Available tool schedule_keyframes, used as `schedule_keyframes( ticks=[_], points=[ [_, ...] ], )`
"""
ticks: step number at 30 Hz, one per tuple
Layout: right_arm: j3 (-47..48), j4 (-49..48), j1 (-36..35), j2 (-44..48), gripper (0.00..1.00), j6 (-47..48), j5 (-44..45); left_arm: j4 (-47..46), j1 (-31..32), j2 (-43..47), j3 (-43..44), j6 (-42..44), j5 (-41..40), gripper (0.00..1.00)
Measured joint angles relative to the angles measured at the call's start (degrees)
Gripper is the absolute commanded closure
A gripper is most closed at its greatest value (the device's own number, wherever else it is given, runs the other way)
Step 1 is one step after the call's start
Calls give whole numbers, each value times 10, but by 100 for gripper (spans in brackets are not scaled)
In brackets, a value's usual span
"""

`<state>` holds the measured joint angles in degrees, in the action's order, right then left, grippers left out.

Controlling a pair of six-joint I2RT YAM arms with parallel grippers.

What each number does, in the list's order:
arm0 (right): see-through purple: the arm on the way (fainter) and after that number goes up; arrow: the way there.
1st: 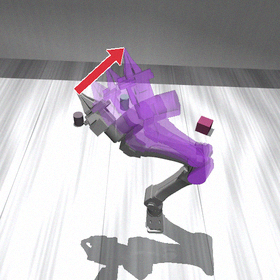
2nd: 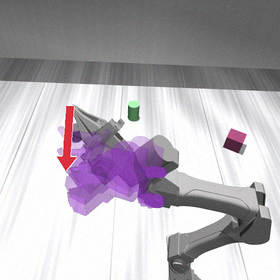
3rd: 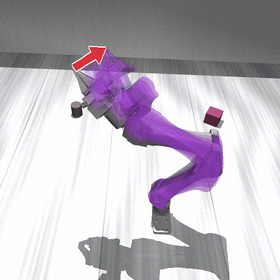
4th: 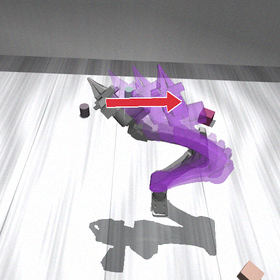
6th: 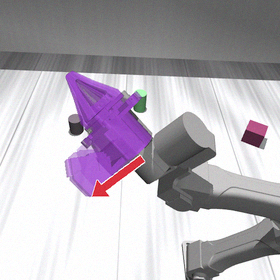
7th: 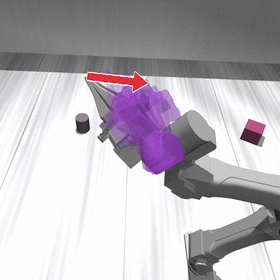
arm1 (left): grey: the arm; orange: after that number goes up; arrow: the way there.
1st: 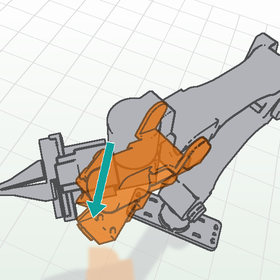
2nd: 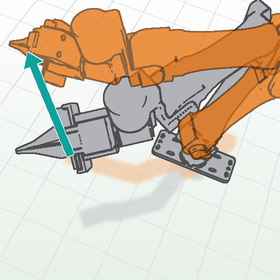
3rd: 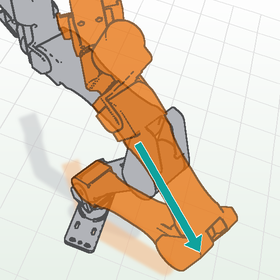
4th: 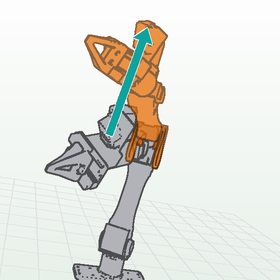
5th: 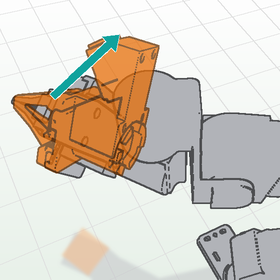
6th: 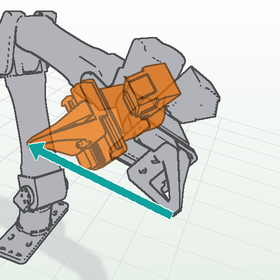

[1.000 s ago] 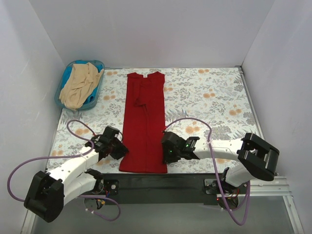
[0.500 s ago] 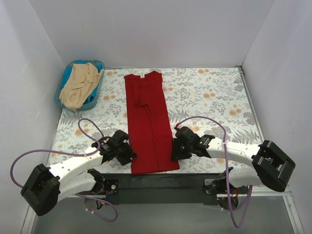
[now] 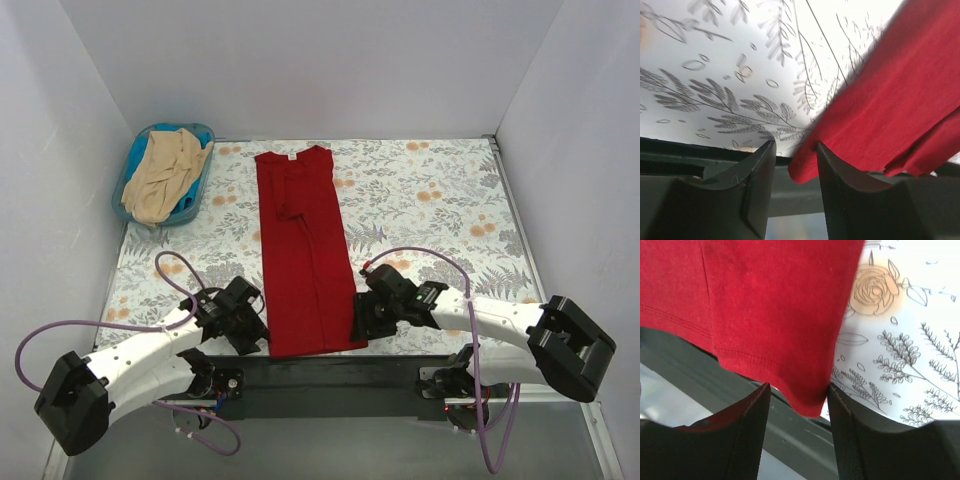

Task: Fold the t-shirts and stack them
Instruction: Fold the tshirt

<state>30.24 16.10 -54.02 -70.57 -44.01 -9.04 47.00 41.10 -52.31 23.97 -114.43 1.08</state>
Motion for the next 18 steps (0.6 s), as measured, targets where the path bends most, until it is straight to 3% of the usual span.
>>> schedule_keyframes(
  ticks=[11,18],
  points=[
    [-36,-16,0,39,44,-44,-3,-34,88,-16,-3,0,17,63],
    [-46,-26,0,47,51,-59,-2,-37,99,-27,-13,-2,22,73]
  ],
)
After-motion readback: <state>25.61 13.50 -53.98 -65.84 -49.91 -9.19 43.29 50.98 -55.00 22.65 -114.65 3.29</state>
